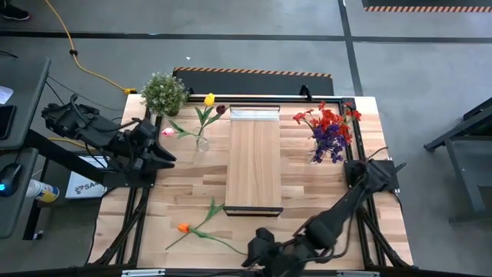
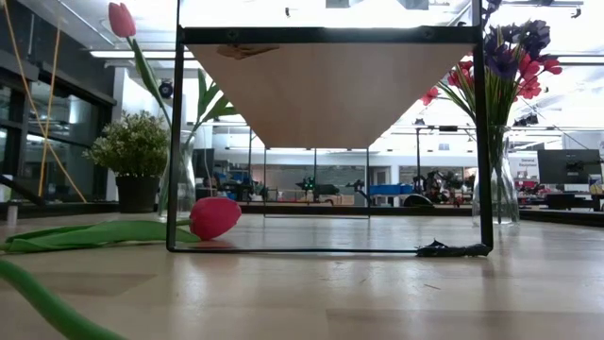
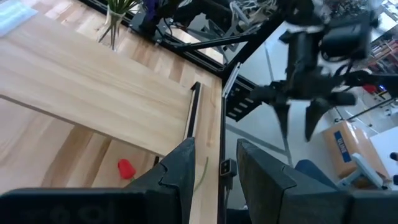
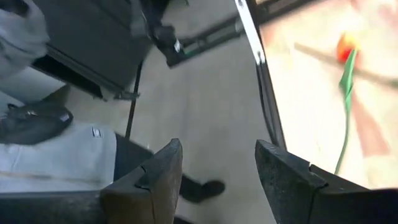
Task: Pick and place flowers into a vace then onto a shelf
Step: Put the orange tulip into the left transparent vase
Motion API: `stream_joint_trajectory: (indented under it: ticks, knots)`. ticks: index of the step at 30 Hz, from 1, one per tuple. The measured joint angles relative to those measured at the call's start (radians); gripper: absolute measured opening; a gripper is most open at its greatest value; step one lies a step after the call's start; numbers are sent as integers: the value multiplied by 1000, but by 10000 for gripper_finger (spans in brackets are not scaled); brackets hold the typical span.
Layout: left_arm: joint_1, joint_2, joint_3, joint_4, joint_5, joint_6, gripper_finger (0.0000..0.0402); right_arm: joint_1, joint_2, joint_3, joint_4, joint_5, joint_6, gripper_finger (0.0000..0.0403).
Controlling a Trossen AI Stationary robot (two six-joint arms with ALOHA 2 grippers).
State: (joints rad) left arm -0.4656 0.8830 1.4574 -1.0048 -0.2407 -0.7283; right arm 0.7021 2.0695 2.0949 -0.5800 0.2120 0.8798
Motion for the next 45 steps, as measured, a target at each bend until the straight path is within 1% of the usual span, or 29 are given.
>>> stream_joint_trajectory:
  ticks: [4,10,14,19,21,32,40,45]
  knots:
    - [0,-16,0,-13,4,1,150,-24,51,0,-2,-63,14,193]
    - [0,-28,0,-58,7,1,150,-68,107,0,-26,-85,14,193]
    - [0,-34,0,-85,15,1,150,-91,143,0,-27,-120,23,193]
    - [0,-37,0,-111,15,-1,150,-96,183,0,-28,-184,53,193]
    - [0,-41,0,-125,15,-1,150,-92,190,0,-25,-193,62,193]
    - [0,-44,0,-147,14,17,150,-78,261,0,-6,-207,118,193]
    - [0,-44,0,-151,14,17,150,-78,290,0,0,-188,137,193]
    - [0,-44,0,-151,13,17,150,-77,292,0,-27,-149,132,193]
